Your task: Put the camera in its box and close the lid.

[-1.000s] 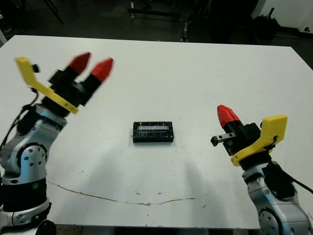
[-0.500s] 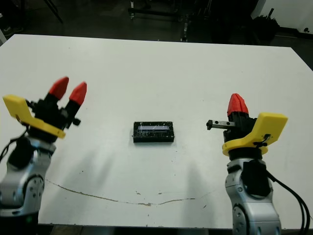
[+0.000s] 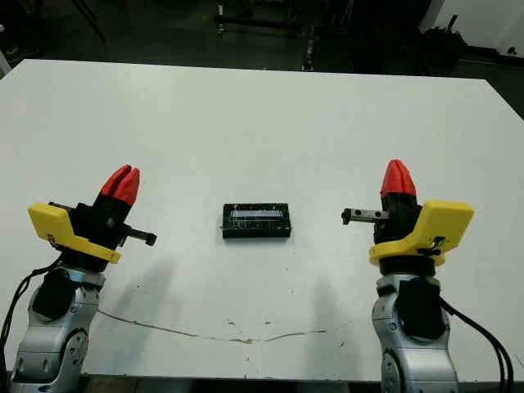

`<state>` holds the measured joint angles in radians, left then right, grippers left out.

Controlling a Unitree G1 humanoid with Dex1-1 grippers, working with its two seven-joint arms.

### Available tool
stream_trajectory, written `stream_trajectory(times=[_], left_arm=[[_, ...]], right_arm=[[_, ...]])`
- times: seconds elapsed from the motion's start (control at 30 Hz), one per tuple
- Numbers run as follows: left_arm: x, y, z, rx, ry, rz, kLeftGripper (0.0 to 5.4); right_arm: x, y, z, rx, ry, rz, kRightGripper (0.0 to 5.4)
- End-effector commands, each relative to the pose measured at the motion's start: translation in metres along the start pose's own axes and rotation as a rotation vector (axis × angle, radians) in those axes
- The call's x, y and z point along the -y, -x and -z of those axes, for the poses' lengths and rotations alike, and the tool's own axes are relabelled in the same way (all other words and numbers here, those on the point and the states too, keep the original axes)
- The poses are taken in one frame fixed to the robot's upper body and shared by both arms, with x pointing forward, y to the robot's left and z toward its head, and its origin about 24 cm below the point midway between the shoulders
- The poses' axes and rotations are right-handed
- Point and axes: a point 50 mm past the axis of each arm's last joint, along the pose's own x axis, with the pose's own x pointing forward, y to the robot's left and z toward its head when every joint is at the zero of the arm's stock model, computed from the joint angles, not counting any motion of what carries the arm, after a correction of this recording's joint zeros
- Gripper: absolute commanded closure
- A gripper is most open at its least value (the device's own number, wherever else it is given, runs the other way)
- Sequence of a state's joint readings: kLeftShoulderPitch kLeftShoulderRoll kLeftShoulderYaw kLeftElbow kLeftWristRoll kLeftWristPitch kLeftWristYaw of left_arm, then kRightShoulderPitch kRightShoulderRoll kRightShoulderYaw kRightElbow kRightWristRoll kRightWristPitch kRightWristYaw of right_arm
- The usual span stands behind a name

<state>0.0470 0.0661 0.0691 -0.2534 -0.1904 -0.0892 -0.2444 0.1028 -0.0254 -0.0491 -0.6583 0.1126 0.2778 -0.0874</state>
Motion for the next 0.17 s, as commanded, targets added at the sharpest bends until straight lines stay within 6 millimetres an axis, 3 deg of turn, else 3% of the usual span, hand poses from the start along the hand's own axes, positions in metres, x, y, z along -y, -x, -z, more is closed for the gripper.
stream_trajectory(times=[0.03, 0.17], left_arm=[[-0.0006, 0.0003, 0.0017, -0.004, -0.008, -0.013, 5.39], [-0.0004, -0.0013, -0.0002, 0.004, -0.028, -0.008, 5.39]], right_arm=[[0.0017, 0.0008, 0.0027, -0.006, 0.017, 0.000, 5.40], [0.0018, 0.0005, 0.0032, -0.004, 0.022, -0.012, 5.40]])
